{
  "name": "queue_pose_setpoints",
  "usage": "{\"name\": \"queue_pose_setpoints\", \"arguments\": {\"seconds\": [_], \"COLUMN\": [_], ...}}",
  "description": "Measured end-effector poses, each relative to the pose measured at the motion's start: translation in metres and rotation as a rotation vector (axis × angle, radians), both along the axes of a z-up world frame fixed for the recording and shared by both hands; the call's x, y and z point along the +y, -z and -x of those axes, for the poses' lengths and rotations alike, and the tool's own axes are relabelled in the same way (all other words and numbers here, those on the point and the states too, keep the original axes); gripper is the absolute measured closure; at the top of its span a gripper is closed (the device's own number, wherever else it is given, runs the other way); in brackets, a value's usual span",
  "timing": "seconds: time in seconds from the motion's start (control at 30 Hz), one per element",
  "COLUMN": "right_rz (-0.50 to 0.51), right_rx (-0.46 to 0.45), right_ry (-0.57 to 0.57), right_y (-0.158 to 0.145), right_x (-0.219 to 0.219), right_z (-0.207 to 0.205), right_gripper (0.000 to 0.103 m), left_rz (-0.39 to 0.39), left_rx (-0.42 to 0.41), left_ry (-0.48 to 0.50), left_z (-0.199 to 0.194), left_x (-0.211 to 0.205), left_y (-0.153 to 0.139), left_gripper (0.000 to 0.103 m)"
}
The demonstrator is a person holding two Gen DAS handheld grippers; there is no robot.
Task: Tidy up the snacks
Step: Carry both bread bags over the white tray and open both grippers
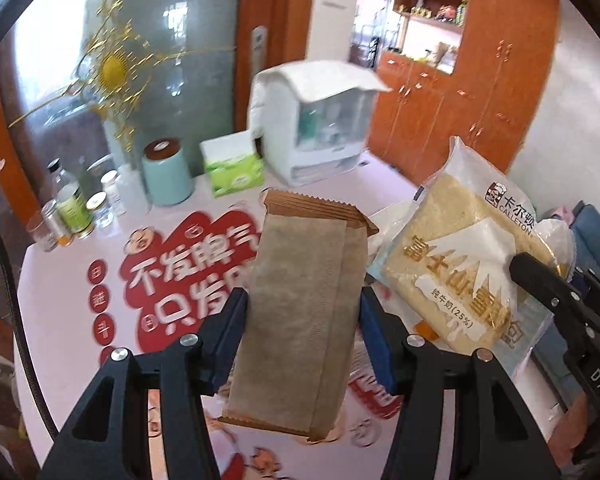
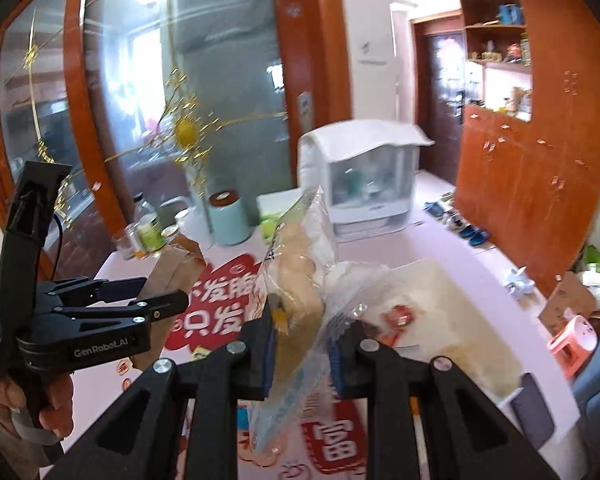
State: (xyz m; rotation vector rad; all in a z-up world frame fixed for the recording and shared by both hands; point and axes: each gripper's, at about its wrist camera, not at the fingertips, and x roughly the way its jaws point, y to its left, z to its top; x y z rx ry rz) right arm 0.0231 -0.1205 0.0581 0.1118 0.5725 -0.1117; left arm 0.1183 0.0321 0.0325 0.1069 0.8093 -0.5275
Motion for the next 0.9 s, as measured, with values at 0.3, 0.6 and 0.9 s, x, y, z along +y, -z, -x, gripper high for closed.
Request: {"name": "queue_pose_setpoints", "arguments": {"seconds": [0.3, 0.6, 0.9], "right_rz": [-0.017, -0.028, -0.046], "right_rx": [-0.066, 0.008, 0.072], "right_ry": [0.079, 0.013, -0.033], "right_y": [-0.012, 0.018, 0.06], "right_x": [-0.087, -0.175, -0.215], "right_z": [0.021, 0.012, -0.017], "right_gripper": [0.081, 0.081, 0.081], "left_rz": [-0.009, -0.036, -0.072], "left_rx": [-0.016, 0.034, 0.142], "left_ry": [-0.071, -0.138, -0.193], "left_z": [0.021, 0.001, -0.033], "left_x": [-0.079, -0.176, -0.226], "left_y": [-0.021, 0.0, 0.06], "left_gripper": [0.049, 0.049, 0.049]}}
